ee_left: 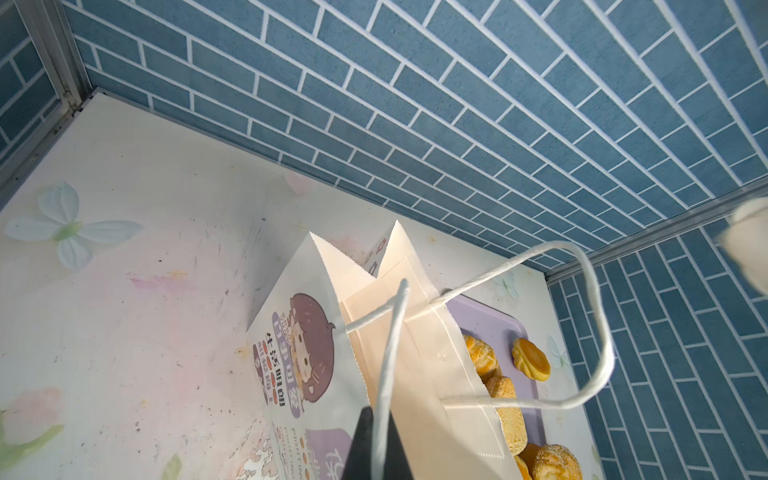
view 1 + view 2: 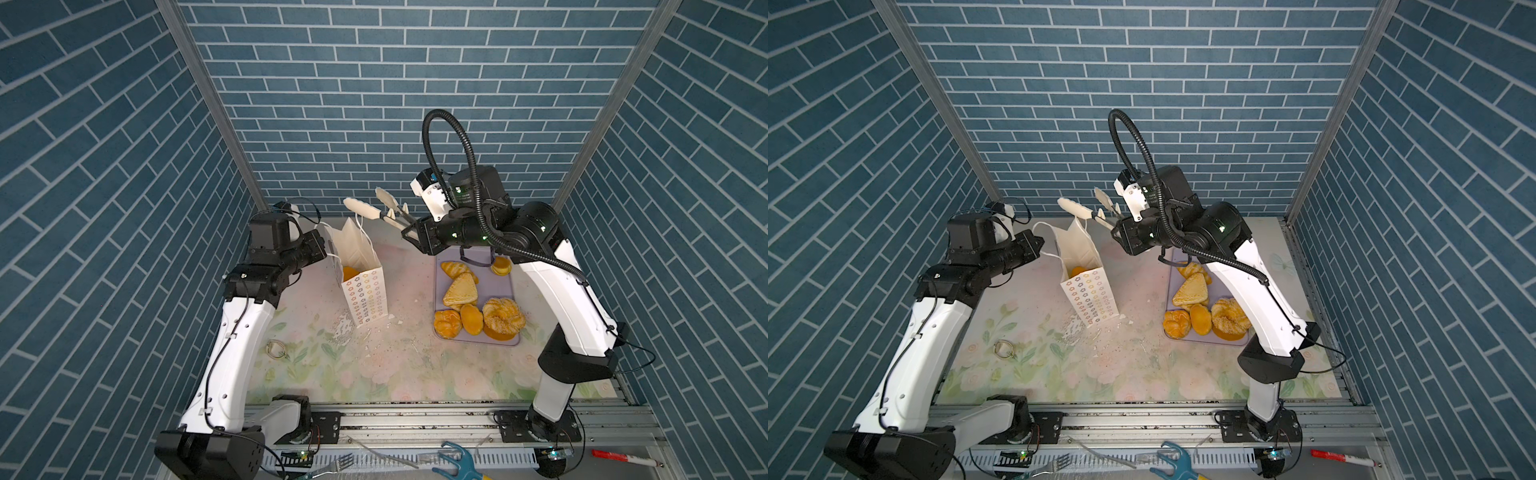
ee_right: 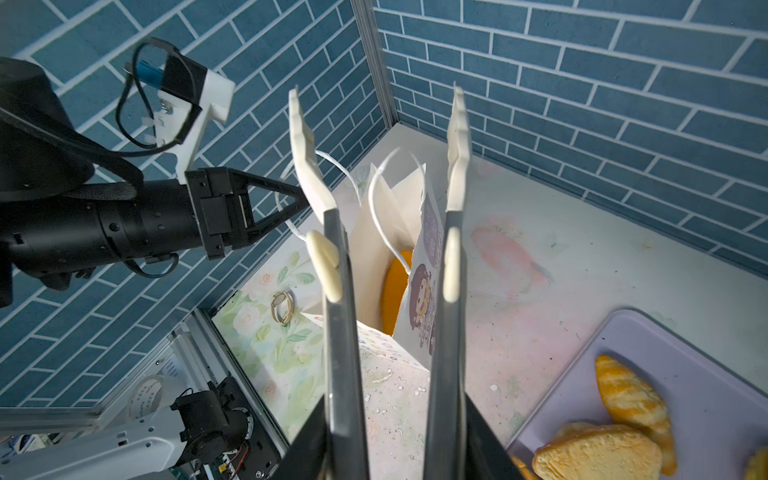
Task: Place the fake bread into the paper bag
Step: 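Swing the empty tongs back over the tray with the right gripper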
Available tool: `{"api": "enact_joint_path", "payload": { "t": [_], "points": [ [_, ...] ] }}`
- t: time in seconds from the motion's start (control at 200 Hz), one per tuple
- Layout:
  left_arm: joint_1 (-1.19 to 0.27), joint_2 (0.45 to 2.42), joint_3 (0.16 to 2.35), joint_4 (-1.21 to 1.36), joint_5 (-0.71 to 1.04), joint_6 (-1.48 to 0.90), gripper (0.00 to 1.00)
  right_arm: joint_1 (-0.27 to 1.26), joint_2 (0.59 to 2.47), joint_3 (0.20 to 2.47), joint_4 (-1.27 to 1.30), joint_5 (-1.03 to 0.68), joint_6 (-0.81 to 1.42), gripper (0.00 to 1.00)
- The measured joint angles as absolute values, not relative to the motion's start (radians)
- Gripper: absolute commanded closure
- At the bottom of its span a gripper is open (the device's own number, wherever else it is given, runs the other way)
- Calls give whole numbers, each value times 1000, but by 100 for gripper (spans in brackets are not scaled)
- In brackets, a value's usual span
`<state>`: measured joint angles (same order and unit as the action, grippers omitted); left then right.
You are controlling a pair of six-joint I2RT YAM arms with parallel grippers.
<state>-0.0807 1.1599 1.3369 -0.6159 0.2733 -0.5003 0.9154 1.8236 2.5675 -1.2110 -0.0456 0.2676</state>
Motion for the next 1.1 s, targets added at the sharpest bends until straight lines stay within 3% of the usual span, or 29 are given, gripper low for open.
{"api": "enact_joint_path", "payload": {
  "t": [0.455, 1.1],
  "points": [
    [-81, 1171, 1324, -586, 282, -527, 100, 775, 1809, 2569, -1235, -19, 253, 57],
    [-81, 1177, 1347, -636, 288, -482, 100, 478, 1512, 2023, -1214, 49, 288, 57]
  ]
}}
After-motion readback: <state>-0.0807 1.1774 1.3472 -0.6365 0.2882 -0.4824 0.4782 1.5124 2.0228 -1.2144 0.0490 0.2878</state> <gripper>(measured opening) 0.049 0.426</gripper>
